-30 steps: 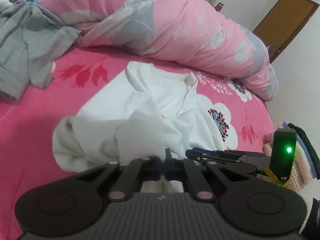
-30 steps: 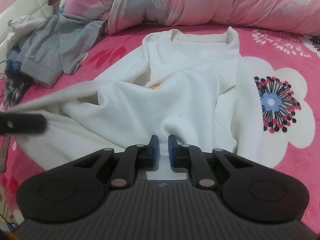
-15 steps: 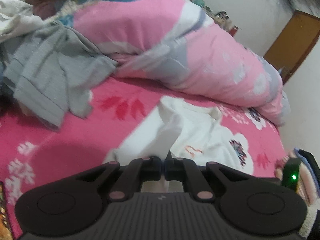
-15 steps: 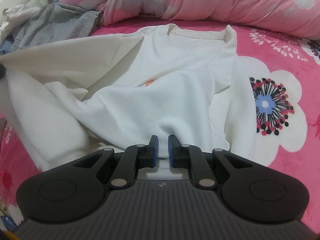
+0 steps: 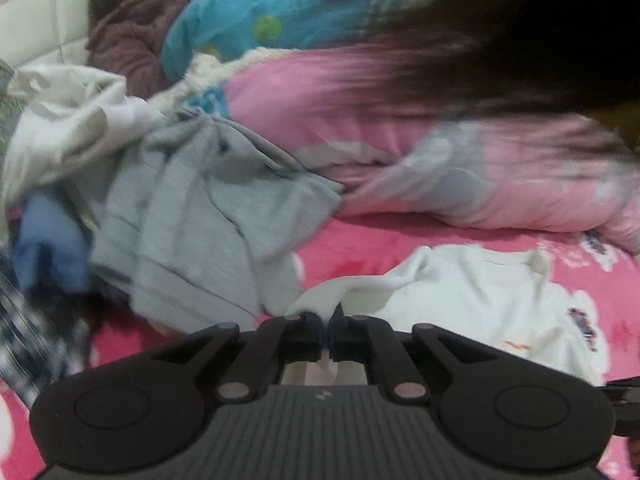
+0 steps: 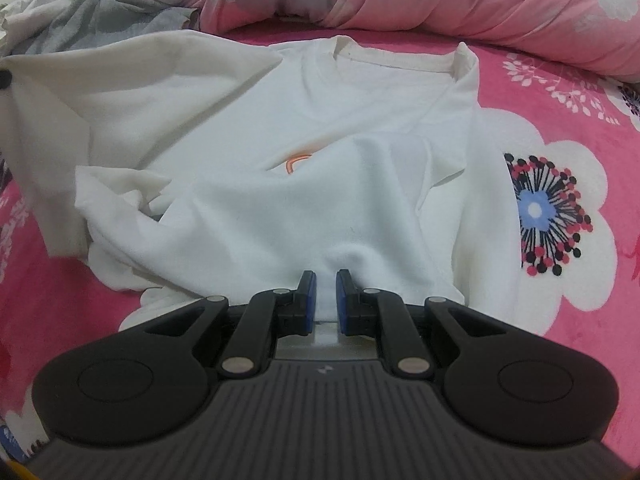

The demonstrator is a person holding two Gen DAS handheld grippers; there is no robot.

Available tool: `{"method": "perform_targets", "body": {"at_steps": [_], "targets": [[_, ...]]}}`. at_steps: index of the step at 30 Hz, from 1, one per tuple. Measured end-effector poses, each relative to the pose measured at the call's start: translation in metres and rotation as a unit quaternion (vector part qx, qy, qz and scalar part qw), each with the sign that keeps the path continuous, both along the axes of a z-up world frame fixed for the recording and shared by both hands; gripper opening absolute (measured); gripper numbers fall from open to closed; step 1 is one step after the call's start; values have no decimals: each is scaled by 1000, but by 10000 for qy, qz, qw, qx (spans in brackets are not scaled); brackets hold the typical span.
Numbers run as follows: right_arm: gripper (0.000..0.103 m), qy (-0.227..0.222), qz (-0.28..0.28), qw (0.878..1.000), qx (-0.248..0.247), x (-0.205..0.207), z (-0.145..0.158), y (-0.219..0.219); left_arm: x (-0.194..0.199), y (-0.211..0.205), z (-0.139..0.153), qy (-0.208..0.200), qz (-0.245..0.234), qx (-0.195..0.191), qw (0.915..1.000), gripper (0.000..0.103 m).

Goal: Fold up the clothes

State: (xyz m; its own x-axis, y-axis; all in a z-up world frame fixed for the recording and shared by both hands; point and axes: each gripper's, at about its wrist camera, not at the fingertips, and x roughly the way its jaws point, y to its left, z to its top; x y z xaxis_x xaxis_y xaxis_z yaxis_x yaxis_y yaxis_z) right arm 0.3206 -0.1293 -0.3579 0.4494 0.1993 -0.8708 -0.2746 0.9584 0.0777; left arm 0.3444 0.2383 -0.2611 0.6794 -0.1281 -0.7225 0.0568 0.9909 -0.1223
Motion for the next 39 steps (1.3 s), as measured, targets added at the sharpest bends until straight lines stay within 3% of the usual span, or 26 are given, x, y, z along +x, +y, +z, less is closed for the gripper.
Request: {"method": "perform_targets", "body": {"at_steps": [7, 13, 20, 21, 25, 29, 32, 36, 39], "targets": [[9, 64, -39, 10000, -62, 7, -4, 4, 38, 27, -21, -27, 110, 510, 9986, 3], [9, 98, -109, 9998, -98, 12, -7, 7, 62, 42, -61, 202, 149, 1062, 9940, 4], [9, 89, -243, 9996, -71, 12, -10, 9, 61, 31, -100, 135, -375, 1638, 9857, 10], [9, 79, -271, 9996, -64, 11, -11, 9, 59, 26, -103, 91, -496, 1776, 9828, 12], [9, 37, -369, 9993, -75, 9, -12, 11, 49, 7, -111, 5, -1022, 2188, 9704, 52], [11, 0, -386, 9992, -119, 8, -11, 13, 44, -6, -115, 41, -1232, 2482, 9608, 69], [11, -32, -364, 9992, -147, 8, -10, 12, 44, -2, -105, 194, -952, 2277, 9689, 71], [14, -108, -354, 9993, -97, 5, -8, 10, 38, 15, -84, 597, -251, 1308, 9893, 84], [24, -156, -376, 9992, 28, 1, -3, 6, 27, 19, -65, 640, 71, 940, 9935, 85]]}}
